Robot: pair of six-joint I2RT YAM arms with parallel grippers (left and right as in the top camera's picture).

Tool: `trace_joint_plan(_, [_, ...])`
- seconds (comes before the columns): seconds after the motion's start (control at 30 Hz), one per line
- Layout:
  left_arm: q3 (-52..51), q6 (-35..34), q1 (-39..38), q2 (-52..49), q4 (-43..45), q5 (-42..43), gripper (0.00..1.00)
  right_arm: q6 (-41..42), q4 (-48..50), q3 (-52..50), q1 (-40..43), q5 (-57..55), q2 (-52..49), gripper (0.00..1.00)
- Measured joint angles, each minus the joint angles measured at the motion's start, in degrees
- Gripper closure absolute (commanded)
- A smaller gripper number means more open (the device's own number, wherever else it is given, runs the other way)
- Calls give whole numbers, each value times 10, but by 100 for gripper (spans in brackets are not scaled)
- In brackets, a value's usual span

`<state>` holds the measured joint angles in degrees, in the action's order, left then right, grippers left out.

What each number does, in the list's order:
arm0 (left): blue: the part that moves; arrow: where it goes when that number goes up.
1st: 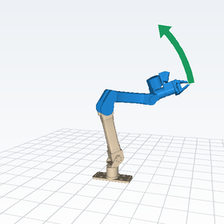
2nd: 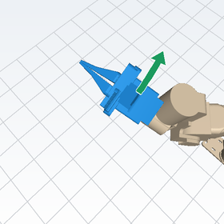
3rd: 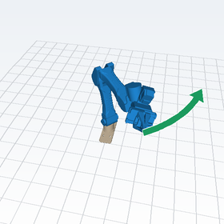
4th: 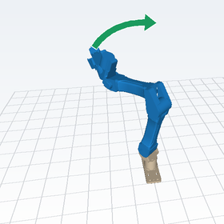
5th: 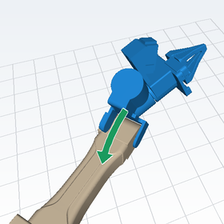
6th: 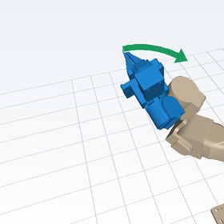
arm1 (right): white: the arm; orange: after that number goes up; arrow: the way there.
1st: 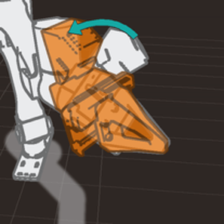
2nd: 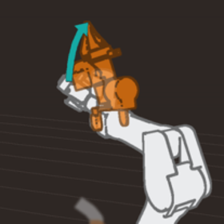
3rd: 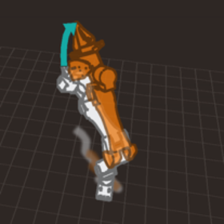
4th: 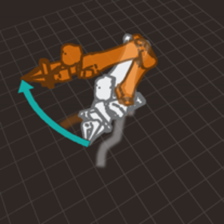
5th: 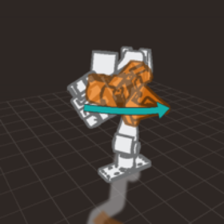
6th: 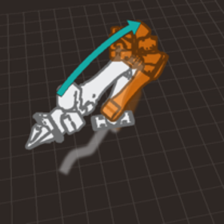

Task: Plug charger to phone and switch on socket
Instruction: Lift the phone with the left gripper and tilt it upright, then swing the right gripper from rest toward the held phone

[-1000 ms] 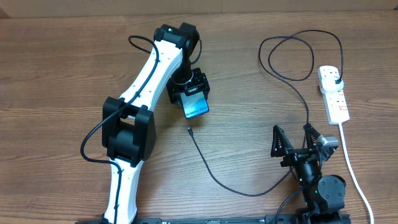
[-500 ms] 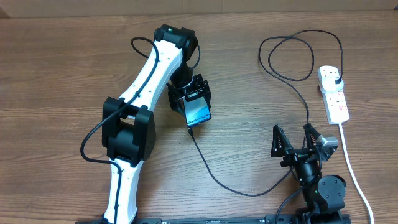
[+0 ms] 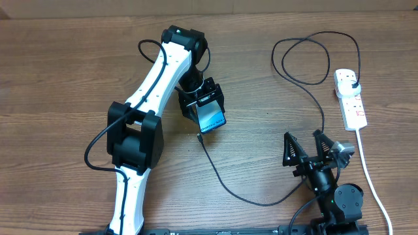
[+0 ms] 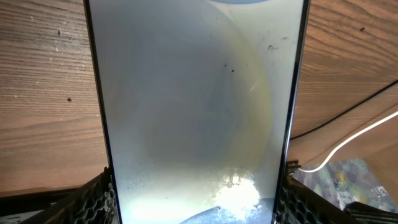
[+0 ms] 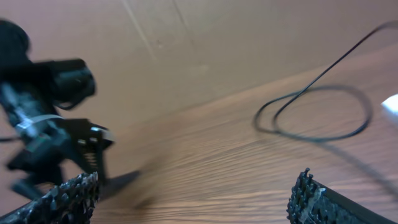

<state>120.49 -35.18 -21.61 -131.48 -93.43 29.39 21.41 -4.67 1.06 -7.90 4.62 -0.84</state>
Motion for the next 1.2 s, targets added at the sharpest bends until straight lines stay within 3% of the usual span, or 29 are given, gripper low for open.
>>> trace_joint_plan(0.33, [0,-22,10,0,9,4,96,221,10,0,0,122,0,0])
trace_joint_plan(0.8, [0,-54,10,0,21,4,96,362,16,0,0,251,0,0])
trace_joint_plan(1.2, [0,-113,10,0,24,-37,95,379,16,0,0,299,0,8])
